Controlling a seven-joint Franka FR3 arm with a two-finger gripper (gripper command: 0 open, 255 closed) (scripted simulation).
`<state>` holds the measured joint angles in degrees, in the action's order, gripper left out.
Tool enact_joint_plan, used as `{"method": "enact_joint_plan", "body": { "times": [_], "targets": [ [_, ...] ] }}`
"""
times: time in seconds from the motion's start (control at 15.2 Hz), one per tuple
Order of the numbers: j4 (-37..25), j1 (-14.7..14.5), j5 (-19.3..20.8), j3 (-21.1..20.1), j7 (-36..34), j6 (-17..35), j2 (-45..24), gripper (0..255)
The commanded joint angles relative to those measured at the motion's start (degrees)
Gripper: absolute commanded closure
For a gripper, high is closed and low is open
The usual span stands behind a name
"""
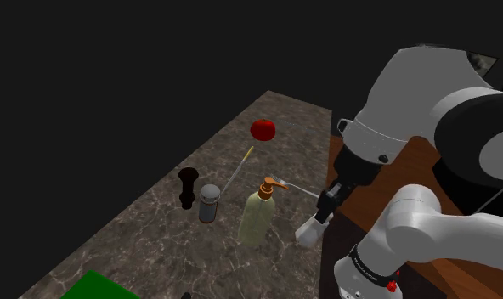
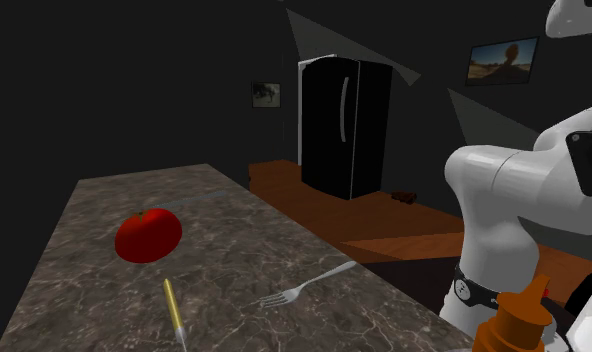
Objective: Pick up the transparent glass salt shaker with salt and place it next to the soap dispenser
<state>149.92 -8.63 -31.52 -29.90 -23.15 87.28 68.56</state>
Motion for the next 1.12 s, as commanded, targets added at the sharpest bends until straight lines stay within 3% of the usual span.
{"method": "enact_joint_plan", "body": {
  "times": [0.0,1.06],
  "targets": [
    [1.6,-0.4,-0.8,-0.8,0.1,1.1,0.6,255],
    [13.2,-3.7,-8.2,-8.3,1.1,10.8,2.2,255]
  ]
}}
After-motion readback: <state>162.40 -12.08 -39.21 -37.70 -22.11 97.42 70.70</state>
